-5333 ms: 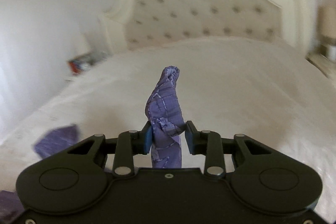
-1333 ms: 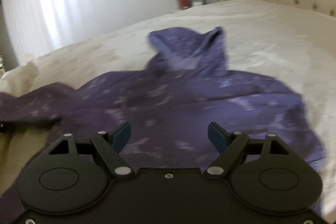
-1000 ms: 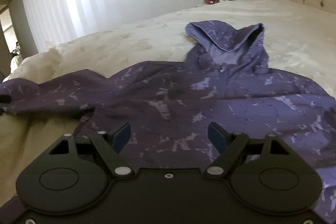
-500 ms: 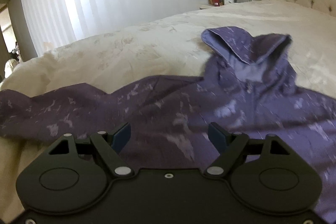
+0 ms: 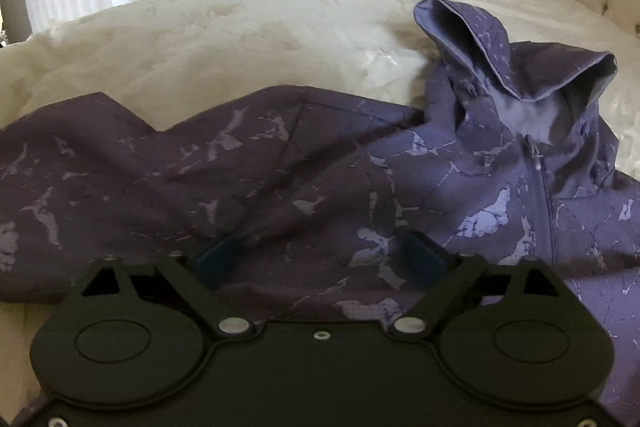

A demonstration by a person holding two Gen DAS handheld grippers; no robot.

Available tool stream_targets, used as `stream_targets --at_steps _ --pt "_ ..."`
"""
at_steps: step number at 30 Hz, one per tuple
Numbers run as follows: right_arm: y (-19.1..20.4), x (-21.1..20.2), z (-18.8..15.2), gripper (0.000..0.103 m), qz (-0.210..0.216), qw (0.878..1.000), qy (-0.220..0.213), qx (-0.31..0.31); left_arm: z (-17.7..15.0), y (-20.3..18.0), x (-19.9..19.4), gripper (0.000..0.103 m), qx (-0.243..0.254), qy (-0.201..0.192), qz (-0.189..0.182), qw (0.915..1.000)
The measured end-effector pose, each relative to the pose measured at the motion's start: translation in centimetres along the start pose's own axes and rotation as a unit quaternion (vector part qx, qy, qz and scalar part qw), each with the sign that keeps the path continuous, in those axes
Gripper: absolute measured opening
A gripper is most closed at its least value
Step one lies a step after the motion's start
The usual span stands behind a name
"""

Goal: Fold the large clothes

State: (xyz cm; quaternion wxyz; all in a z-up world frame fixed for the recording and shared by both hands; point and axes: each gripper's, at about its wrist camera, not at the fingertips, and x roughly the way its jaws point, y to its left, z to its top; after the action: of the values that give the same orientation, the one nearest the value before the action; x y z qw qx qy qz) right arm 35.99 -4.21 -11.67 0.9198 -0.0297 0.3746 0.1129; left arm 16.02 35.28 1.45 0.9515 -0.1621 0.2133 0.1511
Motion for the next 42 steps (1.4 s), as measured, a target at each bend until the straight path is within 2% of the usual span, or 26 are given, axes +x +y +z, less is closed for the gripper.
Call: stream_targets --at_steps 1,2,3,4,5,8,13,16,20,22,25,26,27,28,29,31,33,36,37,42 --pt "-0.1 0.1 0.1 0.093 0.001 1.000 0.003 0.002 0.0 0.2 0.0 0.009 -0.005 0.004 -0.003 1.0000" --pt "-0.1 0.0 0.2 0.094 0.001 1.000 0.007 -0.001 -0.1 0.4 -0.1 0.025 -0.009 0.011 -0.006 0.9999" --pt "-0.1 0.0 0.3 0.094 0.000 1.000 0.008 -0.003 -0.2 0.7 -0.1 0.035 -0.012 0.018 -0.009 0.9997" --pt "-0.1 0.0 0.2 0.094 0.001 1.000 0.009 -0.004 -0.5 0.9 -0.3 0.054 -0.016 0.023 -0.011 0.9995" --pt "0.0 0.0 0.2 0.094 0.001 1.000 0.010 -0.004 -0.8 1.2 -0.6 0.062 -0.019 0.024 -0.013 0.9994" --pt "0.1 -0.1 0.1 0.094 -0.001 1.000 0.010 -0.004 -1.7 1.8 -1.8 0.073 -0.020 0.024 -0.003 0.9995" --pt "0.0 0.0 0.0 0.094 0.000 1.000 0.009 -0.001 -2.9 3.2 -3.2 0.076 -0.037 0.034 0.024 0.9985" --pt "-0.1 0.0 0.0 0.094 0.000 1.000 0.009 -0.001 -3.2 3.9 -3.5 0.077 -0.039 0.018 0.053 0.9976" --pt "0.0 0.0 0.0 0.094 0.001 1.000 0.008 -0.001 -3.2 4.9 -1.9 0.077 -0.059 0.027 0.096 0.9932" --pt "0.0 0.0 0.0 0.095 0.001 1.000 0.008 -0.001 -3.4 5.6 -1.1 0.077 -0.073 0.032 0.098 0.9920" --pt "-0.1 0.0 0.0 0.095 0.003 1.000 0.007 0.000 -3.2 6.5 0.4 0.075 -0.088 0.039 0.094 0.9910" --pt "-0.2 0.0 -0.1 0.095 0.004 1.000 0.007 0.000 -3.1 6.8 0.8 0.071 -0.094 0.039 0.089 0.9907" --pt "-0.2 0.0 -0.1 0.095 0.005 1.000 0.007 0.001 -2.9 7.1 1.0 0.061 -0.102 0.032 0.083 0.9908" --pt "-0.2 0.0 -0.1 0.095 0.005 1.000 0.006 0.001 -2.8 7.3 1.0 0.025 -0.108 0.018 0.078 0.9909" --pt "-0.2 0.0 0.0 0.095 0.006 1.000 0.006 0.002 -2.7 7.3 1.0 0.015 -0.109 0.010 0.072 0.9913" --pt "-0.4 0.0 0.1 0.097 0.012 1.000 0.007 0.002 -2.0 7.0 0.6 0.014 -0.114 -0.002 0.046 0.9924" --pt "-0.8 -0.1 0.4 0.096 0.023 1.000 0.009 0.004 -1.1 5.9 -0.4 0.013 -0.094 -0.020 0.027 0.9950" --pt "-1.4 -1.2 0.6 0.090 0.031 0.999 0.004 0.014 0.5 3.7 -2.3 0.012 -0.064 -0.047 -0.009 0.9968" --pt "-1.7 -1.9 0.5 0.090 0.034 0.999 -0.004 0.020 1.0 3.0 -2.9 0.001 -0.058 -0.055 -0.023 0.9965" --pt "-1.8 -6.2 -1.0 0.090 0.053 0.997 -0.046 0.037 3.8 -1.4 -5.4 0.000 -0.027 -0.095 -0.093 0.9907"
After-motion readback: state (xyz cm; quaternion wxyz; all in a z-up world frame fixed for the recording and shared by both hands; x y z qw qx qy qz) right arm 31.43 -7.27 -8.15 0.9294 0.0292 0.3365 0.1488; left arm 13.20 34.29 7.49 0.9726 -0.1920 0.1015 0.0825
